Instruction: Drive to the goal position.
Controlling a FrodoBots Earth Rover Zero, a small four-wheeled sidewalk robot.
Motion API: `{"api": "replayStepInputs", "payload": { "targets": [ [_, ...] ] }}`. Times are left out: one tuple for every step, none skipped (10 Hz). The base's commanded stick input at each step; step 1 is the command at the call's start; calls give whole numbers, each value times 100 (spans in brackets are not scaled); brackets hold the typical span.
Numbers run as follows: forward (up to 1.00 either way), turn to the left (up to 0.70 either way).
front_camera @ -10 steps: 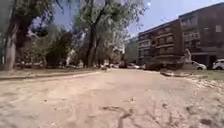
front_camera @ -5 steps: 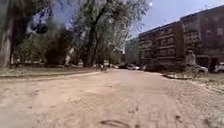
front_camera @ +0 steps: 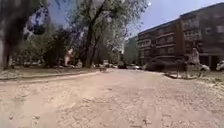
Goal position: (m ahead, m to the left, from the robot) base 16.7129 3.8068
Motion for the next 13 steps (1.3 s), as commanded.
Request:
{"api": "replayStepInputs", "payload": {
  "targets": [
    [70, 0],
    [70, 0],
    [70, 0],
    [70, 0],
    [70, 0],
    [70, 0],
    [70, 0],
    [70, 0],
    [70, 0],
    [70, 0],
    [70, 0],
    [70, 0],
    [70, 0]
  ]
}}
